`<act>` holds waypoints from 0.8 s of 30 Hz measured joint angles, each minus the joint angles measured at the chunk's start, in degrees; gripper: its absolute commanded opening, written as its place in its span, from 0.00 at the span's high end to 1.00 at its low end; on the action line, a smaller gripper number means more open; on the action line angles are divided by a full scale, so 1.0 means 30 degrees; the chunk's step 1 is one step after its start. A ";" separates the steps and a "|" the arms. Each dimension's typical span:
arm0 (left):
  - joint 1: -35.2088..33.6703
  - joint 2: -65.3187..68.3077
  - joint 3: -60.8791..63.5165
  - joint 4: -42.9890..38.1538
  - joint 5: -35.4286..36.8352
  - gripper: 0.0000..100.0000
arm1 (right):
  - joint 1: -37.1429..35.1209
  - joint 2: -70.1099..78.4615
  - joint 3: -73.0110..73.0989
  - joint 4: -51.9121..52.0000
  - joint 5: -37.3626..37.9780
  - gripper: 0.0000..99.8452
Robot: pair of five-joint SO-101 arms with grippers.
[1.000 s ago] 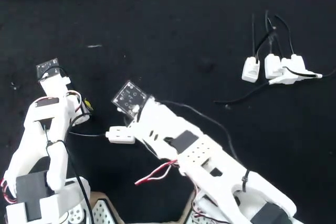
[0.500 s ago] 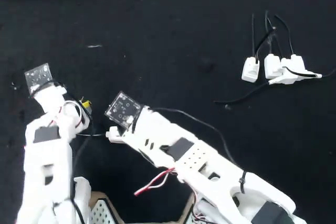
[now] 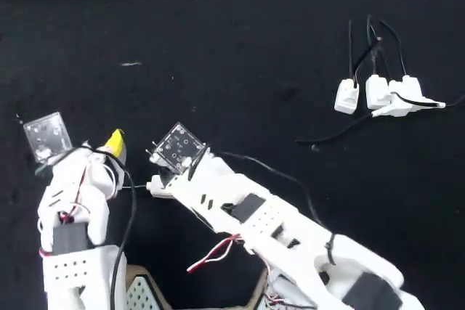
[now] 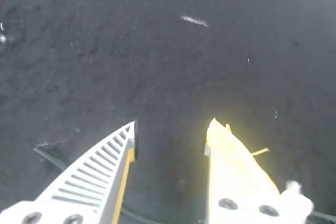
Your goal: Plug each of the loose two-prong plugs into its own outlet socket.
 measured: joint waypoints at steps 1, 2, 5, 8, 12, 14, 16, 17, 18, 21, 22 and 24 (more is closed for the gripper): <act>0.0352 -0.0703 0.0059 0.0352 0.0000 0.78 | 0.0000 0.0674 -0.0293 0.0000 0.0000 0.99; 0.0674 -0.1289 0.0088 0.0674 0.0000 0.78 | 0.0000 0.1377 -0.0615 -0.0059 0.0000 0.99; 0.1524 -0.3136 0.0674 0.1465 -0.0469 0.78 | 0.0000 0.2960 -0.1582 -0.0059 0.0000 0.99; 0.1934 -0.3839 0.0996 0.1612 -0.0996 0.78 | 0.0000 0.3136 -0.1817 -0.0059 0.0000 0.99; 0.1934 -0.3839 0.1084 0.1612 -0.1114 0.78 | 0.0000 0.2842 -0.1846 -0.0059 0.0000 0.99; 0.2022 -0.3839 0.1260 0.1612 -0.1553 0.78 | 0.0000 0.2022 -0.1729 -0.0059 0.0000 0.99; 0.2022 -0.3897 0.1231 0.1612 -0.2081 0.78 | -0.0147 0.0996 -0.1231 -0.0059 -0.0029 0.99; 0.2022 -0.3839 0.1231 0.1612 -0.2256 0.78 | -0.0322 0.0527 -0.0908 -0.0059 -0.0029 0.99; 0.2051 -0.3839 0.1348 0.1612 -0.2315 0.78 | -0.0440 0.0000 -0.0645 -0.0059 -0.0029 0.99; 0.2198 -0.3985 0.1670 0.1612 -0.2344 0.78 | -0.0645 -0.1201 0.0088 -0.0059 0.0000 0.99; 0.2432 -0.4015 0.1670 0.1582 -0.2374 0.78 | -0.0762 -0.1524 0.0264 -0.0059 0.0000 0.99; 0.2696 -0.4044 0.1670 0.1582 -0.2491 0.78 | -0.0850 -0.1993 0.0557 -0.0059 -0.0029 0.99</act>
